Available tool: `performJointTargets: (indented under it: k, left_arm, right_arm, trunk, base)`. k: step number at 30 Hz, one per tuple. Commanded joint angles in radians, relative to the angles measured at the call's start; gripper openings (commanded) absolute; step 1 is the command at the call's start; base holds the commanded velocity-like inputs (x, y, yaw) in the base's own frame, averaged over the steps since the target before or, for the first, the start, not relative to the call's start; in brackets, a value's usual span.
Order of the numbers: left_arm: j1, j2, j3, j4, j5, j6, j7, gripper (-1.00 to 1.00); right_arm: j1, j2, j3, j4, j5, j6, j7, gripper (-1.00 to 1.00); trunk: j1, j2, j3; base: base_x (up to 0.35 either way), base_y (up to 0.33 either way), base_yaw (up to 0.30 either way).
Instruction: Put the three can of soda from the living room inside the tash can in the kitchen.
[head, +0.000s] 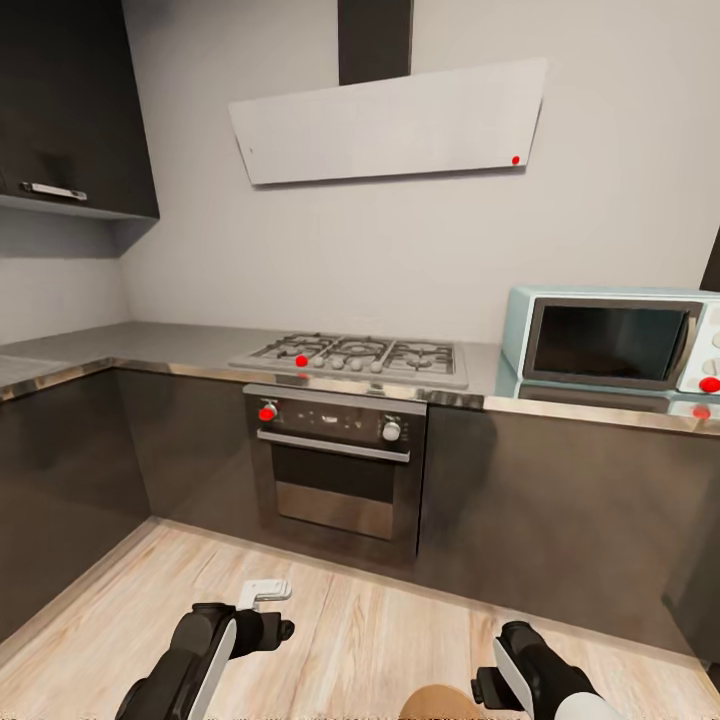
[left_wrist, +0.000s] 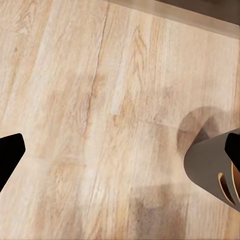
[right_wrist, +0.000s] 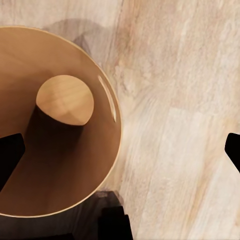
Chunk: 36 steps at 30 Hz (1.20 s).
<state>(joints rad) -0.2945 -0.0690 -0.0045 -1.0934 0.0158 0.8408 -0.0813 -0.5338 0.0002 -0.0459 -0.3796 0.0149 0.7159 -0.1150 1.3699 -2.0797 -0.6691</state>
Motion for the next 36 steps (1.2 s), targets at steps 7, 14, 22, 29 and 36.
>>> performJointTargets:
  k: [7,14,22,29,36]
  left_arm:
    - [0.0,0.0,0.0,-0.001,0.003,0.0,-0.001,1.0]
    - [0.0,0.001,0.001,-0.001,0.004,0.0,-0.001,1.0]
    - [0.0,0.0,0.002,-0.002,0.004,0.0,-0.001,1.0]
    - [0.0,0.0,0.001,-0.001,0.004,0.0,-0.002,1.0]
    - [0.0,0.0,0.0,-0.001,0.004,0.0,-0.002,1.0]
  right_arm:
    - [0.0,0.0,0.0,-0.001,0.0,-0.001,0.0,1.0]
    - [0.0,-0.003,0.0,-0.001,0.0,-0.004,0.0,1.0]
    - [0.0,0.001,0.001,0.002,-0.001,-0.05,-0.001,1.0]
    - [0.0,0.001,0.001,0.002,-0.001,-0.057,-0.001,1.0]
    - [0.0,0.001,0.001,0.002,-0.001,-0.058,-0.002,1.0]
  trunk:
    - [0.027,-0.049,-0.022]
    - [0.054,-0.098,-0.044]
    - [0.084,-0.154,-0.069]
    - [0.111,-0.203,-0.091]
    - [0.138,-0.252,-0.113]
  base:
    - [0.0,0.0,0.0]
    - [0.0,0.0,0.0]
    - [0.0,0.0,0.0]
    - [0.0,0.0,0.0]
    - [0.0,0.0,0.0]
